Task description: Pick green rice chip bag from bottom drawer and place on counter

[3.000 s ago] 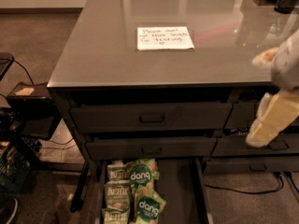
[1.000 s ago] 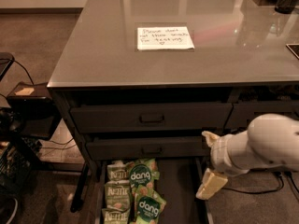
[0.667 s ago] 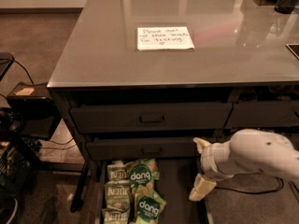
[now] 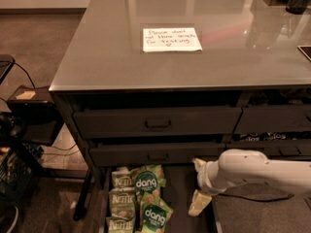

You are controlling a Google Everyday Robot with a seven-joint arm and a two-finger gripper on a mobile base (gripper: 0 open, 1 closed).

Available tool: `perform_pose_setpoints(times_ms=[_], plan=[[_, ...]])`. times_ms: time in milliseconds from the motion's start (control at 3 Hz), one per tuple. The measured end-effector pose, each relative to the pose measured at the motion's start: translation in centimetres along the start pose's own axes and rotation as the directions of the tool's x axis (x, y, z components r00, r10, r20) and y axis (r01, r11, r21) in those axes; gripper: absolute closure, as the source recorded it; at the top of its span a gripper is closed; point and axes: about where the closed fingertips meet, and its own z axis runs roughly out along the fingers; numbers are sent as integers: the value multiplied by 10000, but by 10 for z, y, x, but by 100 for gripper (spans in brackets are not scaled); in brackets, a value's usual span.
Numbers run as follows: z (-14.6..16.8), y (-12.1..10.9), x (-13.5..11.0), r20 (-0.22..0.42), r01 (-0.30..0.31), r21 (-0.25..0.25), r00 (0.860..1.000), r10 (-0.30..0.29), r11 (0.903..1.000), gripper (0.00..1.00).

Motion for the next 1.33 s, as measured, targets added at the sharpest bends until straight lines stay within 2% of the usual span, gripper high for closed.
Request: perform_pose_setpoints(times_ms=[667,1000,1333], plan=[[16,10,8,118,-151,-399,9998,156,9991,0],[44,14,23,726,-583,-720,9953,635,9957,0],[98,35,34,1345,-1081,-1437,9827,1276,9837,0]])
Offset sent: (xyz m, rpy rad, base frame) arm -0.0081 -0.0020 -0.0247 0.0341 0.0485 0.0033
